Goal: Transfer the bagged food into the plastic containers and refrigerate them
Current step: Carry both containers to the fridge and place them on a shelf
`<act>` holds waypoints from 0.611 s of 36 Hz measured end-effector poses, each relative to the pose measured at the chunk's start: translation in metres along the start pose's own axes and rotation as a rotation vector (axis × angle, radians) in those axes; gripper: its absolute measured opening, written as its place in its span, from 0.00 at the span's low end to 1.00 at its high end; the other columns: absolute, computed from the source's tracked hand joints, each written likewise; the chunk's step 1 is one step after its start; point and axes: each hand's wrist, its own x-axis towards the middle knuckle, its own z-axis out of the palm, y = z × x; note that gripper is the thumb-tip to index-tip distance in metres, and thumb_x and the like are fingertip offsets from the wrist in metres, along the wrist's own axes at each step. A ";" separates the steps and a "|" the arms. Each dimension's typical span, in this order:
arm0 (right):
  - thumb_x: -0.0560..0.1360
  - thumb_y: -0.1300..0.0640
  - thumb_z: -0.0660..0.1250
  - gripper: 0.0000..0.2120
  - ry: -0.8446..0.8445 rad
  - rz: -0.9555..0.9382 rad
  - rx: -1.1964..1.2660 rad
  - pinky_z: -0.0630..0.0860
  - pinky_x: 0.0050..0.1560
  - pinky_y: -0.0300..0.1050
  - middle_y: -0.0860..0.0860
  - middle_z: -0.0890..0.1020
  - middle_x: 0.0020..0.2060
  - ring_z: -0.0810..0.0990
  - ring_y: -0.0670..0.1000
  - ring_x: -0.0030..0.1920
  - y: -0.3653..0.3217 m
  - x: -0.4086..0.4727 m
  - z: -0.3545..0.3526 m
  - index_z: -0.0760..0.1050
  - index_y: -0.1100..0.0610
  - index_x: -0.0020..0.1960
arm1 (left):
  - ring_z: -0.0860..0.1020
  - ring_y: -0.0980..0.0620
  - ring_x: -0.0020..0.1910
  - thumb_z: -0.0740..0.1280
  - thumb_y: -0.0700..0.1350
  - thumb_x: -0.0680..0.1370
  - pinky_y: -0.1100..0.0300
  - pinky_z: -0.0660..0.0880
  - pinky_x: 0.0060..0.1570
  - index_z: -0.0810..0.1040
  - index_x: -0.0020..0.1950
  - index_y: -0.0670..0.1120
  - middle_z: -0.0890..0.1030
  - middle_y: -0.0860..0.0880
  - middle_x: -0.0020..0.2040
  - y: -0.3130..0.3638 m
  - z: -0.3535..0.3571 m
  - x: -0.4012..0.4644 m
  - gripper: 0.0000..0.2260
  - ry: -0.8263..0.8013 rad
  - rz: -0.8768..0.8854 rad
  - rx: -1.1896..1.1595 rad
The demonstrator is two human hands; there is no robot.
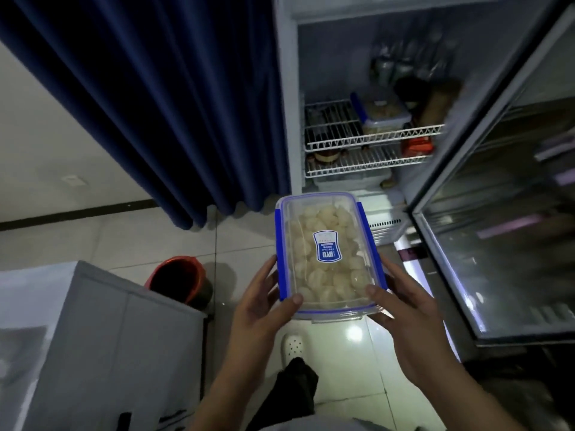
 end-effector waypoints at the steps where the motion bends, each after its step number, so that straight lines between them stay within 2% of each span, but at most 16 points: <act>1: 0.68 0.54 0.75 0.27 0.014 -0.003 0.007 0.78 0.52 0.53 0.49 0.85 0.57 0.85 0.52 0.55 -0.005 0.009 0.003 0.77 0.40 0.66 | 0.79 0.47 0.65 0.76 0.49 0.73 0.47 0.80 0.56 0.72 0.71 0.63 0.79 0.54 0.68 0.002 0.000 0.013 0.29 -0.008 0.006 0.008; 4: 0.65 0.51 0.76 0.30 0.037 -0.009 0.003 0.78 0.54 0.56 0.50 0.84 0.59 0.84 0.54 0.57 -0.020 0.035 0.008 0.77 0.41 0.66 | 0.80 0.47 0.63 0.76 0.52 0.73 0.52 0.82 0.53 0.72 0.71 0.65 0.80 0.53 0.66 0.008 0.002 0.049 0.28 -0.036 -0.002 0.016; 5: 0.65 0.51 0.76 0.30 0.042 -0.016 -0.005 0.78 0.54 0.55 0.50 0.84 0.59 0.84 0.55 0.57 -0.025 0.045 0.010 0.77 0.42 0.66 | 0.80 0.48 0.63 0.76 0.53 0.72 0.50 0.82 0.54 0.71 0.71 0.66 0.80 0.54 0.66 0.010 0.003 0.061 0.29 -0.039 -0.009 0.016; 7: 0.64 0.51 0.77 0.30 0.074 -0.033 -0.005 0.81 0.48 0.48 0.50 0.84 0.58 0.84 0.54 0.56 -0.032 0.063 0.012 0.78 0.42 0.65 | 0.80 0.49 0.63 0.76 0.53 0.72 0.46 0.81 0.57 0.71 0.70 0.66 0.80 0.55 0.65 0.012 0.006 0.084 0.29 -0.050 -0.014 0.022; 10: 0.64 0.52 0.77 0.29 0.121 -0.044 0.016 0.81 0.42 0.41 0.50 0.84 0.58 0.85 0.53 0.55 -0.039 0.088 0.016 0.78 0.42 0.65 | 0.81 0.50 0.61 0.75 0.49 0.75 0.52 0.82 0.53 0.73 0.68 0.68 0.82 0.56 0.63 0.016 0.012 0.117 0.25 -0.068 -0.011 0.021; 13: 0.67 0.56 0.75 0.26 0.172 -0.039 0.041 0.81 0.42 0.42 0.50 0.85 0.57 0.85 0.53 0.55 -0.046 0.111 0.016 0.79 0.43 0.64 | 0.82 0.50 0.60 0.73 0.49 0.76 0.56 0.82 0.51 0.75 0.66 0.67 0.82 0.56 0.62 0.023 0.022 0.145 0.22 -0.078 -0.027 0.019; 17: 0.72 0.63 0.72 0.23 0.213 -0.011 0.046 0.79 0.50 0.52 0.49 0.85 0.56 0.84 0.54 0.55 -0.055 0.147 0.004 0.79 0.44 0.63 | 0.81 0.51 0.62 0.72 0.47 0.78 0.50 0.81 0.57 0.74 0.70 0.63 0.82 0.54 0.64 0.029 0.039 0.180 0.23 -0.122 -0.043 0.053; 19: 0.73 0.64 0.71 0.23 0.210 0.010 0.049 0.81 0.47 0.51 0.50 0.85 0.56 0.85 0.54 0.54 -0.059 0.170 -0.004 0.79 0.46 0.64 | 0.80 0.52 0.62 0.72 0.46 0.77 0.49 0.79 0.60 0.73 0.70 0.63 0.81 0.55 0.64 0.029 0.047 0.199 0.24 -0.110 -0.053 0.081; 22: 0.73 0.65 0.71 0.23 0.171 0.054 0.070 0.82 0.42 0.44 0.52 0.85 0.53 0.85 0.54 0.51 -0.066 0.211 -0.013 0.80 0.45 0.63 | 0.80 0.53 0.62 0.73 0.45 0.76 0.51 0.80 0.59 0.71 0.71 0.64 0.81 0.56 0.64 0.030 0.061 0.230 0.27 -0.068 -0.082 0.102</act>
